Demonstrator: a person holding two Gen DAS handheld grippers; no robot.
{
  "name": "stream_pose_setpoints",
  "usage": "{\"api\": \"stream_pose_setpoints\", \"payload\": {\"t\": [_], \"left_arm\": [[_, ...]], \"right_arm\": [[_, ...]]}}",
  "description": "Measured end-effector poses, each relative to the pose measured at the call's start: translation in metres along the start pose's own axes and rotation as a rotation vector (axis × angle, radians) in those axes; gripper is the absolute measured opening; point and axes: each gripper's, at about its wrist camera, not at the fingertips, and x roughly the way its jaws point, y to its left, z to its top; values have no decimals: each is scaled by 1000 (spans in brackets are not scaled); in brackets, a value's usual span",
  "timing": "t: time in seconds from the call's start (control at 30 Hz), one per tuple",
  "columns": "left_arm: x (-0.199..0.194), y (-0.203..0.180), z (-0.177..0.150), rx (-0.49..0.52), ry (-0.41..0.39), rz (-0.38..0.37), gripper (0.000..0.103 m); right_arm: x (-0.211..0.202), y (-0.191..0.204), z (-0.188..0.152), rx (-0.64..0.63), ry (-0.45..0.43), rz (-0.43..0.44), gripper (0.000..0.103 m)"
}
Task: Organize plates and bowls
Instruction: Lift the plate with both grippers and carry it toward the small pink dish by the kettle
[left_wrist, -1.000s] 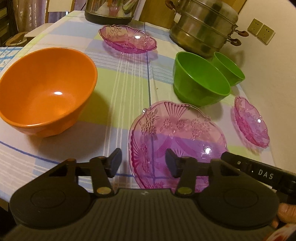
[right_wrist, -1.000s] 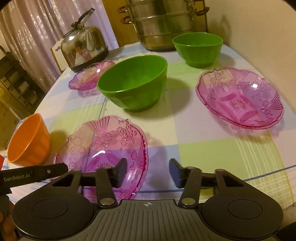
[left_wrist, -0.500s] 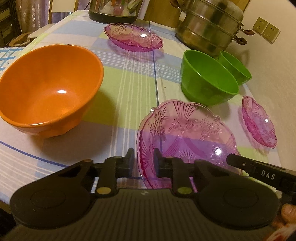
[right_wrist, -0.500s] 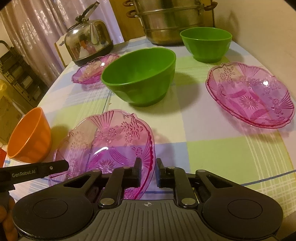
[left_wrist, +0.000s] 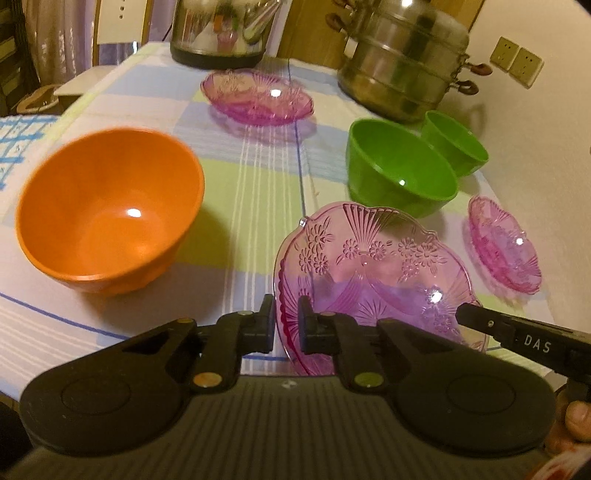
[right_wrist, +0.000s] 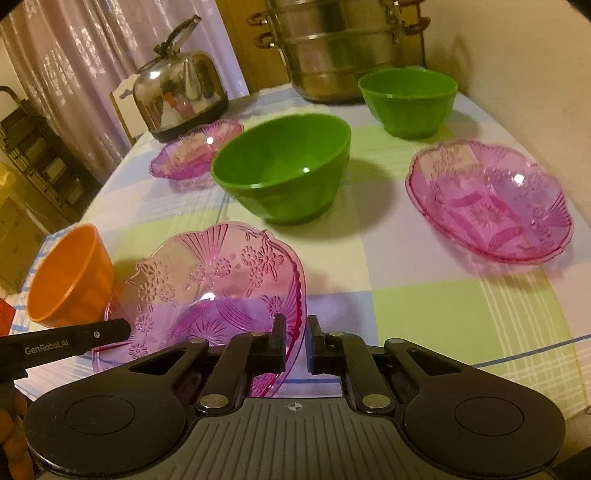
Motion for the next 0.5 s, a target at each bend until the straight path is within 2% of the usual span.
{"api": "stream_pose_setpoints", "payload": {"t": [0.23,0.33,0.5], "left_arm": [[-30,-1,30,-14,-21,-24,10],[-43,3,53,-31,-44,-42,10],[-60,7,96,4,-111,-15,10]], "right_arm": [[-31,19,21,-21,-58,1,10],[-39,28,38,-20,-81,8,10],[-41,52,74,-42,-110,33,10]]}}
